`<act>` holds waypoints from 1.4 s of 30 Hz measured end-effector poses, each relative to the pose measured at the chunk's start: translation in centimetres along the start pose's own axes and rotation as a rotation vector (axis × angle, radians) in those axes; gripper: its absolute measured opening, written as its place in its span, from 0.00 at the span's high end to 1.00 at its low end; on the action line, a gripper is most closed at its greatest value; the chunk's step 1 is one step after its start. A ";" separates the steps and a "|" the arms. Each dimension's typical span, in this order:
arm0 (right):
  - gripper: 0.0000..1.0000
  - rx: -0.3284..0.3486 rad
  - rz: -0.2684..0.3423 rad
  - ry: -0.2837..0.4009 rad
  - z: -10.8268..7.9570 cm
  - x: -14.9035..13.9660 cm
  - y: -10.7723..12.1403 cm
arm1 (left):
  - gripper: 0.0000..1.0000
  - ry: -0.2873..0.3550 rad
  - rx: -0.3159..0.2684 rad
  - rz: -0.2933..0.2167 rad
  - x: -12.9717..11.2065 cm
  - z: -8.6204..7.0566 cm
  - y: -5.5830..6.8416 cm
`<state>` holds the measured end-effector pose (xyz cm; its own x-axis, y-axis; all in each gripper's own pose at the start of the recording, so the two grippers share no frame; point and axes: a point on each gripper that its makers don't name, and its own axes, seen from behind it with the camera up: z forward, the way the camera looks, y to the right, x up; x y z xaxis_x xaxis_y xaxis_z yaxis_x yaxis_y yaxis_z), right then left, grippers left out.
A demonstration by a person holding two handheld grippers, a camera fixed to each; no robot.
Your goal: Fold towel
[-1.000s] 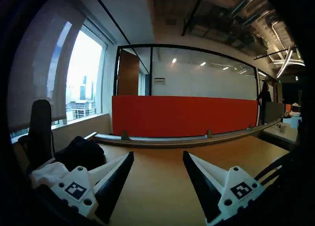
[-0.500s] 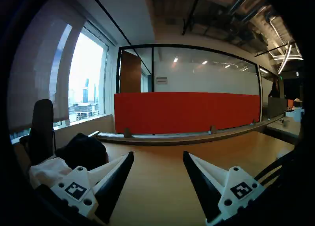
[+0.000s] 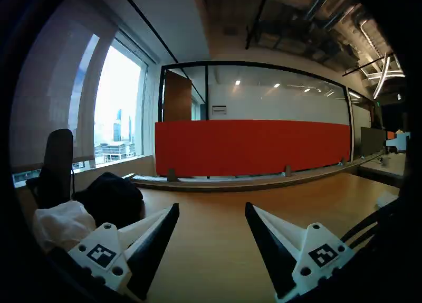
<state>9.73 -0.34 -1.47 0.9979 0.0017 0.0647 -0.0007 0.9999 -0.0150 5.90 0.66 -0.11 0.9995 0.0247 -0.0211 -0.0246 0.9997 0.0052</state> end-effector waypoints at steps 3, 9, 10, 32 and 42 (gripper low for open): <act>0.01 -0.007 0.004 0.008 0.0 0.1 0.1 | 0.08 0.002 0.004 0.002 -0.7 -0.1 -0.3; 0.00 -0.014 -0.008 0.018 0.0 0.2 0.2 | 0.08 0.005 0.009 -0.016 -2.1 -0.2 -0.9; 0.00 -0.014 -0.010 0.019 0.0 0.3 0.2 | 0.08 0.004 0.009 -0.017 -2.3 -0.2 -0.9; 0.00 -0.009 -0.013 0.029 0.9 -1.0 0.6 | 0.08 -0.008 0.030 -0.011 -6.4 0.1 -1.5; 0.00 -0.007 -0.017 0.029 1.0 -1.0 0.6 | 0.08 0.005 0.031 -0.012 -6.3 0.2 -1.6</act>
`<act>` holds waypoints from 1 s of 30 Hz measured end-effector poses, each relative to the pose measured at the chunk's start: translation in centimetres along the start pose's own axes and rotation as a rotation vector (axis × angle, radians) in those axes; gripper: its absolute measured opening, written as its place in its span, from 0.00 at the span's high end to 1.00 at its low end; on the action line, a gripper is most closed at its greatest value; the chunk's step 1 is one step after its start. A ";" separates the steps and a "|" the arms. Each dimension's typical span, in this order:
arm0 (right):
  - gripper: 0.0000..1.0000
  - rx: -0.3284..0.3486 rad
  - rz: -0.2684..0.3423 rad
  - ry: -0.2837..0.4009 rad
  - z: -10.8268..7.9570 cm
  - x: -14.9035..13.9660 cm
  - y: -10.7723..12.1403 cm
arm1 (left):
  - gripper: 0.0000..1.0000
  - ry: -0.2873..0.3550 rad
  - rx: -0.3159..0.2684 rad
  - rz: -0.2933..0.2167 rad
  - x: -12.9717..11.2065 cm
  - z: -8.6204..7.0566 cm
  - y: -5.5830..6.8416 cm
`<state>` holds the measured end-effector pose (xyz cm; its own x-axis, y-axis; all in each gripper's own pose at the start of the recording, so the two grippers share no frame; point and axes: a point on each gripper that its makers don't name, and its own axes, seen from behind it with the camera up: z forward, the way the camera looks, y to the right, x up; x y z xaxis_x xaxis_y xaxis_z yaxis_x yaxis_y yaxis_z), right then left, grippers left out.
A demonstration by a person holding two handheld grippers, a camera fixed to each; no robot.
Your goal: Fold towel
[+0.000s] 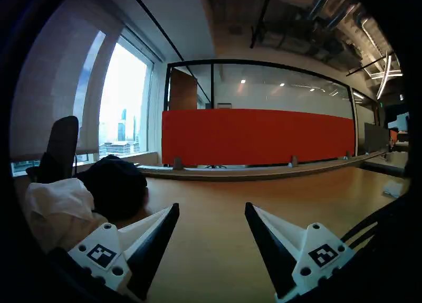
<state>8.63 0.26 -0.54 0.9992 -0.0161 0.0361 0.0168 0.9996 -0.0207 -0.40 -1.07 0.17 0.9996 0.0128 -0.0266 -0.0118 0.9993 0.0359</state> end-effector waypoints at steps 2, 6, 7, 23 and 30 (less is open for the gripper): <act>0.00 -0.001 0.002 0.000 0.0 0.1 0.0 | 0.08 0.001 -0.002 0.000 0.0 0.0 0.0; 0.00 -0.003 0.006 0.002 -0.1 0.1 0.1 | 0.08 0.002 -0.010 0.000 0.0 0.0 0.2; 0.00 -0.004 0.005 0.002 -0.2 0.1 0.2 | 0.08 0.002 -0.012 0.001 0.0 0.0 0.3; 0.00 -0.015 -0.014 0.015 -0.3 0.6 0.8 | 0.08 0.001 -0.019 0.005 -0.1 -0.1 0.5; 0.00 -0.013 -0.037 0.033 -0.1 0.9 0.9 | 0.08 0.001 -0.019 0.005 -0.1 -0.1 0.5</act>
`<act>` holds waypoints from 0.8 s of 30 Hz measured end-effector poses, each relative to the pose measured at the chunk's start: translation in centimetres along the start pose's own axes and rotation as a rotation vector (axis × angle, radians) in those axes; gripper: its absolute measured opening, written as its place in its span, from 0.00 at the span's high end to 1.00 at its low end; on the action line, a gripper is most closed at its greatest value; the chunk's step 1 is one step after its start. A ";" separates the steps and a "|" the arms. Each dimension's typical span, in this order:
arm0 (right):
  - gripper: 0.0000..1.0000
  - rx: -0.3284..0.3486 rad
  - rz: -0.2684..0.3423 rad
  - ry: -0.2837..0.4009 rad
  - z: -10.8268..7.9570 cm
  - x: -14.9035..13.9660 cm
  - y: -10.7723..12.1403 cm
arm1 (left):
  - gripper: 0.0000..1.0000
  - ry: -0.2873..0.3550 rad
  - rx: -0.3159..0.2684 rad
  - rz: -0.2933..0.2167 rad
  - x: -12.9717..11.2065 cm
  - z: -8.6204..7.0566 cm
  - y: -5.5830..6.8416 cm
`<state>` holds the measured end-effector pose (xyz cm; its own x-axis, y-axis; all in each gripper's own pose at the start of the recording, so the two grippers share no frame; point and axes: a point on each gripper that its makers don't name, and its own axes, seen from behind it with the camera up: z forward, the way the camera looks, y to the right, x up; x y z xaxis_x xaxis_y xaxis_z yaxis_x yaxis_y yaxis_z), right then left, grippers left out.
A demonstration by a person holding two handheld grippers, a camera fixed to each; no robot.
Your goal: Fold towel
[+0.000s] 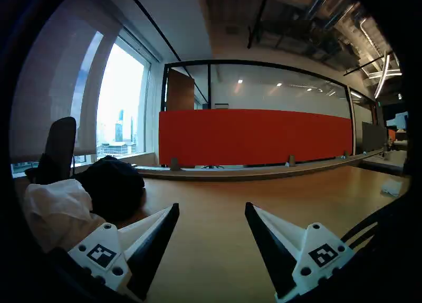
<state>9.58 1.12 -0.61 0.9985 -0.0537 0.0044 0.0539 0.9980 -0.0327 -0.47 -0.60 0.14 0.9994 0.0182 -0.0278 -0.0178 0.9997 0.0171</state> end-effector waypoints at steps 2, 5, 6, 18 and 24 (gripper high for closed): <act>0.01 0.004 -0.005 0.006 0.1 0.0 -0.1 | 0.08 0.000 0.000 0.000 0.0 0.0 0.0; 0.00 0.015 -0.009 0.011 0.2 0.0 -0.3 | 0.08 0.000 0.000 0.000 0.0 0.0 0.0; 0.00 0.018 -0.010 0.012 0.3 -0.1 -0.4 | 0.08 0.000 0.000 0.000 0.0 0.0 0.1; 0.00 0.025 0.022 0.021 0.9 -1.8 0.2 | 0.08 0.000 0.000 -0.001 0.1 0.0 0.1; 0.00 0.023 0.022 0.015 1.2 -4.2 0.3 | 0.08 0.000 0.000 0.000 0.1 -0.1 0.1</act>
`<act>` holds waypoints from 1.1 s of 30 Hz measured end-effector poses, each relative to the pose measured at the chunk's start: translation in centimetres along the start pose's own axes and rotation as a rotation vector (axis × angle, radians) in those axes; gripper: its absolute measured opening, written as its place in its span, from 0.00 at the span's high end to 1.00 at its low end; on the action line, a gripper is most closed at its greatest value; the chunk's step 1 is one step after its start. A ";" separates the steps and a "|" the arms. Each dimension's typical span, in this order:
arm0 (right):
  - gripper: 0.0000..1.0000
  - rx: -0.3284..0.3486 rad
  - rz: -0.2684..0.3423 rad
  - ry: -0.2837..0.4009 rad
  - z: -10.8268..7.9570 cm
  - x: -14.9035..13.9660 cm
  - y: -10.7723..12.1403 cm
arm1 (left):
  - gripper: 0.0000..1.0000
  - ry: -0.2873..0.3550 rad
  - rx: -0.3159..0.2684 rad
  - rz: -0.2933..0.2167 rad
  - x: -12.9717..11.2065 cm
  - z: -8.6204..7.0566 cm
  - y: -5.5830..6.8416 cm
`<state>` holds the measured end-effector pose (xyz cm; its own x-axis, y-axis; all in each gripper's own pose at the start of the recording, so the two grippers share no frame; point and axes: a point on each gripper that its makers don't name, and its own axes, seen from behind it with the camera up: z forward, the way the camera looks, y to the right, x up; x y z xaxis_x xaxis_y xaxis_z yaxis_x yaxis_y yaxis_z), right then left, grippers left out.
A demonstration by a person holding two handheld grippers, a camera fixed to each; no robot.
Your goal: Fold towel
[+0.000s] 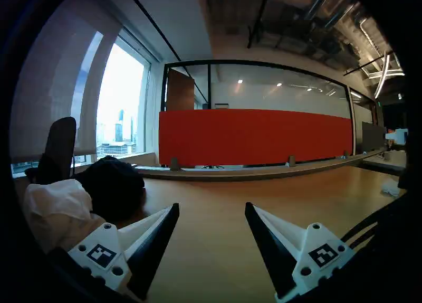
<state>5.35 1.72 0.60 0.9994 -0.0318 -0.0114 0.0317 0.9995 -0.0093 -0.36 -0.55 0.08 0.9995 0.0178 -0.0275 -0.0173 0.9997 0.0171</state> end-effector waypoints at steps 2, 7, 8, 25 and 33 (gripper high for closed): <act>0.00 0.001 0.007 -0.008 0.0 -0.9 0.0 | 0.08 0.000 0.000 0.000 0.0 0.0 0.0; 0.00 0.003 0.031 -0.015 0.1 -2.6 0.0 | 0.08 0.000 0.000 0.000 0.1 0.0 0.0; 0.00 0.005 0.034 -0.016 0.1 -3.0 0.0 | 0.08 0.000 0.000 0.000 0.1 0.0 0.0; 0.01 0.017 0.082 -0.043 0.4 -6.8 -0.3 | 0.08 0.000 0.000 0.000 0.1 0.0 0.1; 0.01 0.021 0.090 -0.052 0.5 -7.7 -0.7 | 0.08 0.000 0.000 0.000 0.1 0.0 0.1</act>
<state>-2.39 1.25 1.20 0.9975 0.0583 0.0402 -0.0587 0.9982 0.0100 -0.28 -0.45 0.05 0.9995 0.0176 -0.0271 -0.0171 0.9997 0.0172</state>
